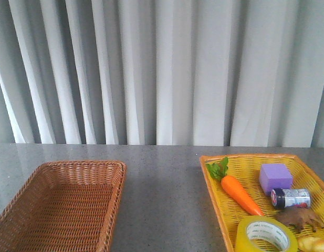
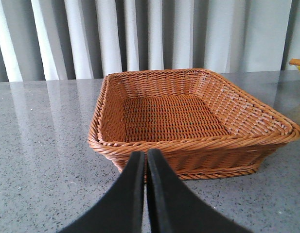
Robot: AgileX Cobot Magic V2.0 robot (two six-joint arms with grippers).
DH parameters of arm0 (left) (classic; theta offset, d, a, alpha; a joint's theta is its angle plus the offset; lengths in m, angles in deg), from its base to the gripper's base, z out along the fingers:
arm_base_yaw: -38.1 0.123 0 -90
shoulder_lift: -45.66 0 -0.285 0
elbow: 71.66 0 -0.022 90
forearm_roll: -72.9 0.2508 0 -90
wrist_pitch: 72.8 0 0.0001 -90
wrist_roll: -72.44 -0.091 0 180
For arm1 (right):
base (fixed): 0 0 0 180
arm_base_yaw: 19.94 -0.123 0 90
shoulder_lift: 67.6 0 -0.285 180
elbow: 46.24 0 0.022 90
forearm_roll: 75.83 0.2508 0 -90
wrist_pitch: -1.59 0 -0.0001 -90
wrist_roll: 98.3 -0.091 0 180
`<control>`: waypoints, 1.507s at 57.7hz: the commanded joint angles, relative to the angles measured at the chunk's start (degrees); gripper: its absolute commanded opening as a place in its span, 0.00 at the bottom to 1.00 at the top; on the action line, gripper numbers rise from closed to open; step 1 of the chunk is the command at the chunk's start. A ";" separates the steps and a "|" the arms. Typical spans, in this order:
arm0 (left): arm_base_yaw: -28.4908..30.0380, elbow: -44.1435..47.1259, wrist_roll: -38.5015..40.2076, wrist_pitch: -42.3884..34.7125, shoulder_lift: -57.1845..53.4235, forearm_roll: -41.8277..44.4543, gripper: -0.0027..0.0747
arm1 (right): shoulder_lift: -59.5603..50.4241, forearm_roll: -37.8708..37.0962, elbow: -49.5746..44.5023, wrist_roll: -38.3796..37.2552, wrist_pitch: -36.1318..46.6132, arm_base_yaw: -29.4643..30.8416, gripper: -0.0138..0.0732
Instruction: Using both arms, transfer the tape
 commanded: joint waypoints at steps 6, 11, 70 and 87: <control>0.06 -1.16 0.59 -9.28 -0.95 -0.35 0.03 | -0.64 0.02 0.18 -0.01 4.44 0.31 0.15; 0.06 -3.01 0.59 -12.47 -0.95 -0.35 0.03 | -0.33 0.76 2.42 -0.08 4.28 0.31 0.15; 0.06 -41.66 -3.60 16.96 39.15 -0.35 0.03 | 37.09 -0.40 35.01 0.06 -21.17 0.31 0.15; 0.06 -41.44 -3.29 19.08 39.10 -0.35 0.04 | 38.49 -0.51 35.01 0.04 -24.08 0.31 0.16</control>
